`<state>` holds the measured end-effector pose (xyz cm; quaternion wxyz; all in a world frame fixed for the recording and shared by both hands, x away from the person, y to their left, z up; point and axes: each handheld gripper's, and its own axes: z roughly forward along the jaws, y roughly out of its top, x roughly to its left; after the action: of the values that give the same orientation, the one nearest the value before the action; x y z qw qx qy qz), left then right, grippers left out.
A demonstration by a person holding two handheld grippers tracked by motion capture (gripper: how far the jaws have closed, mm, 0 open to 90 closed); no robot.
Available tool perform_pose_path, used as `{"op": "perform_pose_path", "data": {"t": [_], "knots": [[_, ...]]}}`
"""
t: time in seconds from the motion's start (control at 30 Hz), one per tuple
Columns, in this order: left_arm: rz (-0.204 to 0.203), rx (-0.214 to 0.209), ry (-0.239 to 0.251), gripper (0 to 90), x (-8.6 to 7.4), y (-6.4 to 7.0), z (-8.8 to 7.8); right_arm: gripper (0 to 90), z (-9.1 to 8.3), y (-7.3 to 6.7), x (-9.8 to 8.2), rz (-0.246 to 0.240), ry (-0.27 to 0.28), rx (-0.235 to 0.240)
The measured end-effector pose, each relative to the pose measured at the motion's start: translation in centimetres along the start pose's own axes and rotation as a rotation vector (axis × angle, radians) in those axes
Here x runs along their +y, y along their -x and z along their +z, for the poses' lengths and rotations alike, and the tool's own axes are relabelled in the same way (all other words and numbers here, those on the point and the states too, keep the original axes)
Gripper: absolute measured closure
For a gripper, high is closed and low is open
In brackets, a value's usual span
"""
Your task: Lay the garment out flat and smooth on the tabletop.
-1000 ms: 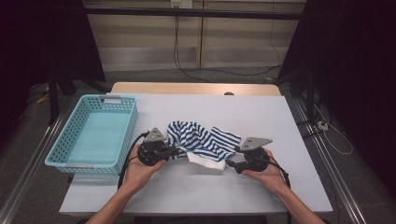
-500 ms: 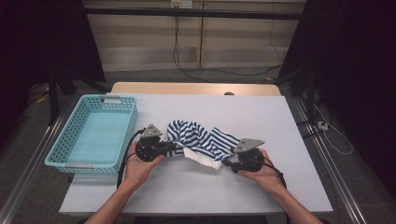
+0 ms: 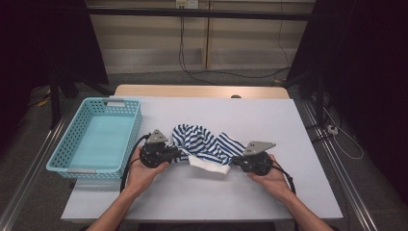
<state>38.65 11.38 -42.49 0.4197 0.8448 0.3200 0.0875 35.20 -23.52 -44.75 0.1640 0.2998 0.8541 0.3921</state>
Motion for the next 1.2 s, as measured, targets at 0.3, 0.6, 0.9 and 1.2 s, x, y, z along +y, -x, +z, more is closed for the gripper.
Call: {"op": "perform_pose_path", "data": {"t": [0.3,0.6,0.9,1.2], "knots": [[0.085,-0.003,-0.1,67.9,-0.5,1.0,1.3,87.2,-1.6,1.1,0.0,0.057,0.053,-0.023],[0.177,-0.022,-0.165,67.5,-0.7,2.0,2.0,87.7,-3.6,2.1,-0.5,0.099,0.09,-0.048],[0.143,-0.127,-0.13,86.2,-0.3,3.0,2.4,88.1,-5.7,2.7,-0.9,0.133,0.143,-0.099],[0.105,-0.167,-0.043,87.6,0.5,3.0,1.3,88.2,-7.8,2.8,-1.3,0.16,0.198,-0.122]]}}
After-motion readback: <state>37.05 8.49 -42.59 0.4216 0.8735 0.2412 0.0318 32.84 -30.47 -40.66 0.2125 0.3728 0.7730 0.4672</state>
